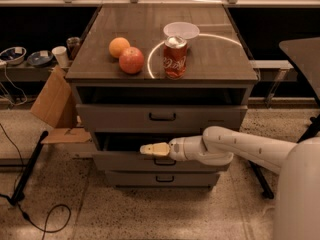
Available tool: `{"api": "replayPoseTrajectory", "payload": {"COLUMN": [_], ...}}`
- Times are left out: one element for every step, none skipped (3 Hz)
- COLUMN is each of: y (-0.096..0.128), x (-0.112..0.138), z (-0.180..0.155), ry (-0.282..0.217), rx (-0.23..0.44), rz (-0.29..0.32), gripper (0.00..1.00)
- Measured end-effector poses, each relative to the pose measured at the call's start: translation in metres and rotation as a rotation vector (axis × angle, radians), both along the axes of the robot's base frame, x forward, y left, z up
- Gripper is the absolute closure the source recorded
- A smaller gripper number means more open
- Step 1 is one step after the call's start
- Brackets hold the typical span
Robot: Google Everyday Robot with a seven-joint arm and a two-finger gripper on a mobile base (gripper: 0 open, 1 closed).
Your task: Open middle drawer
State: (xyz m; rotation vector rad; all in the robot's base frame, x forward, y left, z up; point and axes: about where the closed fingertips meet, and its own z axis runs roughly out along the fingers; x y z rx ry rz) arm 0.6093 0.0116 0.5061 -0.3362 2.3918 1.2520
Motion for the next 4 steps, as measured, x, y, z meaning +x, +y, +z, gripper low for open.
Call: {"api": "replayPoseTrajectory", "payload": {"y": [0.0,-0.001,-0.003,-0.004], "x": [0.0,0.001,0.004,0.005], "z": [0.004,0.008,0.021,0.031], "ry": [0.0,-0.022,-0.097,-0.136], "rx": [0.0,0.055,0.249,0.358], "rz": [0.0,-0.028,-0.109,-0.137], "gripper": [0.0,0.0,0.0,0.0]}}
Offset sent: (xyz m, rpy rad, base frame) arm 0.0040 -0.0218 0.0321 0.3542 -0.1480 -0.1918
